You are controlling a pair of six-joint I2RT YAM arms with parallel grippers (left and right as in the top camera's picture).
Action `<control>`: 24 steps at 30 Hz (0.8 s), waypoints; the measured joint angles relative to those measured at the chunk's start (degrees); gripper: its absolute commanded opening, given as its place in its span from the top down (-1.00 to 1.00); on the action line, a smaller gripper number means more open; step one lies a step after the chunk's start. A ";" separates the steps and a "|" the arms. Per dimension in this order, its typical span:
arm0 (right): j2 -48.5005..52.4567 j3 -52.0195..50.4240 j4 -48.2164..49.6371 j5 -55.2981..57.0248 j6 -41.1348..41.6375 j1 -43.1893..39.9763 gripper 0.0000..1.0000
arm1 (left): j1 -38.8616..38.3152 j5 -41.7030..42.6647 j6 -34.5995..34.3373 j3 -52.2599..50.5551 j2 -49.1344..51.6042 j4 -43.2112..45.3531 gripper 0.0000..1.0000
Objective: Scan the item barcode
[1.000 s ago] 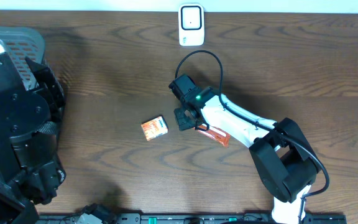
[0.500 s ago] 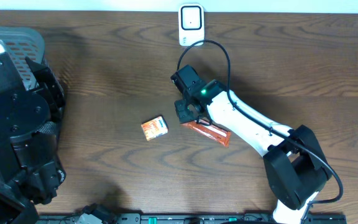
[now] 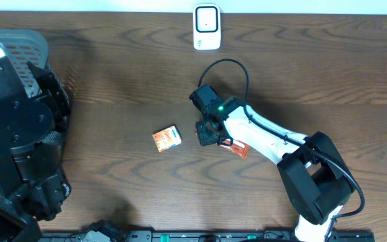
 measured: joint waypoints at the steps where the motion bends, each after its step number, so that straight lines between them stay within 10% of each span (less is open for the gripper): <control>1: -0.02 0.68 -0.59 -0.22 -0.20 0.00 0.98 | 0.00 0.00 0.00 -0.02 0.00 0.00 -0.72; 24: 3.34 3.17 -0.52 -2.43 0.50 1.03 0.91 | 0.00 0.00 0.00 -0.02 0.00 0.02 -0.71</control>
